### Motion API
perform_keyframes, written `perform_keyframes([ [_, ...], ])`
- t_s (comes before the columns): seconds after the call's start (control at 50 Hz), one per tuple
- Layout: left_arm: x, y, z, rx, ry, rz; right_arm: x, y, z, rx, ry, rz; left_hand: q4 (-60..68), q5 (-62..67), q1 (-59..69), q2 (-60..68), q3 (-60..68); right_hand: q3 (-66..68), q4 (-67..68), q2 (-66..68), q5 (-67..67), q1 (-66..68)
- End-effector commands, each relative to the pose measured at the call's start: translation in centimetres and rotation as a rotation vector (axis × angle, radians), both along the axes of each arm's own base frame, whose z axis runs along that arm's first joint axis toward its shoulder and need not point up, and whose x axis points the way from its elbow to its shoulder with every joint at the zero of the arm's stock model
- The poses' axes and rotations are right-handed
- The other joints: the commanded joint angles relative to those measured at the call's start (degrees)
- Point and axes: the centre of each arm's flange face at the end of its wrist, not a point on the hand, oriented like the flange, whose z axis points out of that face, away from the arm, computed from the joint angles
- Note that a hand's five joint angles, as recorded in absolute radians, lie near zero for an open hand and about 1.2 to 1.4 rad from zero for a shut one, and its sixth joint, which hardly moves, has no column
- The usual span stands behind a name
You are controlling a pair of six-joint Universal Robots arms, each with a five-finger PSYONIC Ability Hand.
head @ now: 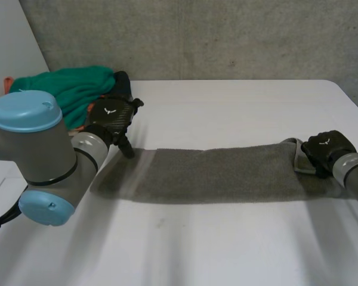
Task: Fold the laundry.
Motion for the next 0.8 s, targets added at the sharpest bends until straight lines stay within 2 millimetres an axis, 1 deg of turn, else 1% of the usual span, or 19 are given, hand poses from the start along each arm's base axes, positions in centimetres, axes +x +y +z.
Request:
perform_keyframes([
  [0.02,-0.2,0.1,0.4,0.0,0.035,-0.014,0.4,-0.7,-1.0,-0.064,0.121,-0.04,-1.6,-2.8,-1.9,-1.6,-1.8,3.3,3.3,3.2,3.3,3.5],
  [0.06,-0.2,0.2,0.4,0.003,0.034,-0.019,0.4,-1.2,-1.2,-0.092,0.14,-0.034,-1.6,-2.8,-1.9,-1.6,-1.8,2.3,2.2,2.2,2.3,2.5],
  [0.14,-0.2,0.4,0.5,0.002,0.035,-0.025,0.2,-2.1,-2.2,-0.1,0.151,-0.032,-1.6,-2.8,-1.9,-1.6,-1.8,-9.2,-9.2,-9.3,-9.2,-8.9],
  [0.24,-0.1,0.4,0.6,0.0,0.037,-0.026,0.1,-2.6,-2.6,-0.089,0.151,-0.035,-1.6,-2.8,-1.9,-1.6,-1.8,-7.3,-7.4,-7.4,-7.3,-7.1],
  [0.3,0.0,0.5,0.8,-0.005,0.039,-0.025,0.2,-2.9,-2.0,-0.112,0.143,-0.034,-1.6,-2.8,-1.9,-1.6,-1.8,24.0,24.0,23.9,24.0,24.3],
  [0.36,0.0,0.5,1.3,-0.014,0.047,-0.025,0.4,-3.1,-0.7,-0.147,0.114,-0.031,-1.6,-2.8,-1.9,-1.6,-1.8,24.2,24.1,24.1,24.2,24.4],
  [0.4,0.1,0.5,1.7,-0.022,0.056,-0.021,1.0,-3.0,0.8,-0.176,0.078,-0.014,-1.6,-2.8,-1.9,-1.6,-1.8,24.2,24.1,24.1,24.2,24.4],
  [0.46,0.4,0.0,3.0,-0.051,0.082,-0.013,3.2,-1.5,4.6,-0.231,-0.02,0.066,-1.6,-2.8,-1.9,-1.6,-1.8,24.2,24.1,24.1,24.2,24.4],
  [0.48,0.4,-0.3,3.1,-0.055,0.088,-0.012,4.0,-0.8,6.8,-0.262,-0.073,0.102,-1.6,-2.8,-1.9,-1.6,-1.8,24.2,24.1,24.1,24.2,24.4],
  [0.5,0.4,-0.5,3.5,-0.062,0.095,-0.012,4.4,-0.4,8.0,-0.276,-0.098,0.117,-1.6,-2.8,-1.9,-1.6,-1.8,24.2,24.1,24.1,24.2,24.4],
  [0.52,0.3,-0.9,4.0,-0.072,0.115,-0.014,5.3,0.9,10.1,-0.284,-0.164,0.163,-1.6,-2.8,-1.9,-1.6,-1.8,24.2,24.1,24.1,24.2,24.4],
  [0.56,0.1,-1.2,4.5,-0.073,0.135,-0.024,5.9,2.1,12.2,-0.289,-0.22,0.198,-1.6,-2.8,-1.9,-1.6,-1.8,24.2,24.1,24.1,24.2,24.4],
  [0.58,-0.2,-1.6,4.7,-0.067,0.148,-0.038,6.5,3.4,14.1,-0.282,-0.281,0.235,-1.6,-2.8,-1.9,-1.6,-1.8,24.2,24.1,24.1,24.2,24.4],
  [0.6,-0.5,-1.7,4.6,-0.057,0.153,-0.048,6.6,4.0,15.1,-0.279,-0.312,0.251,-1.6,-2.8,-1.9,-1.6,-1.8,24.2,24.1,24.1,24.2,24.4],
  [0.62,-1.1,-2.0,4.0,-0.024,0.148,-0.074,7.0,5.3,16.8,-0.273,-0.377,0.286,-1.6,-2.8,-1.9,-1.6,-1.8,24.2,24.1,24.1,24.2,24.4],
  [0.68,-2.0,-2.4,3.0,0.027,0.138,-0.1,7.3,7.3,19.8,-0.278,-0.479,0.335,-1.6,-2.8,-1.9,-1.6,-1.8,24.2,24.1,24.1,24.2,24.4],
  [0.7,-2.3,-2.5,2.6,0.043,0.132,-0.105,7.3,8.4,21.6,-0.293,-0.544,0.364,-1.6,-2.8,-1.9,-1.6,-1.8,24.2,24.1,24.1,24.2,24.4],
  [0.76,-3.2,-2.8,1.3,0.1,0.106,-0.116,7.3,10.2,24.2,-0.305,-0.667,0.42,-1.6,-2.8,-1.9,-1.6,-1.8,24.2,24.1,24.1,24.2,24.4],
  [0.8,-3.7,-2.8,0.5,0.138,0.094,-0.12,7.3,10.9,25.3,-0.311,-0.722,0.446,-1.6,-2.8,-1.9,-1.6,-1.8,24.2,24.1,24.1,24.2,24.4],
])
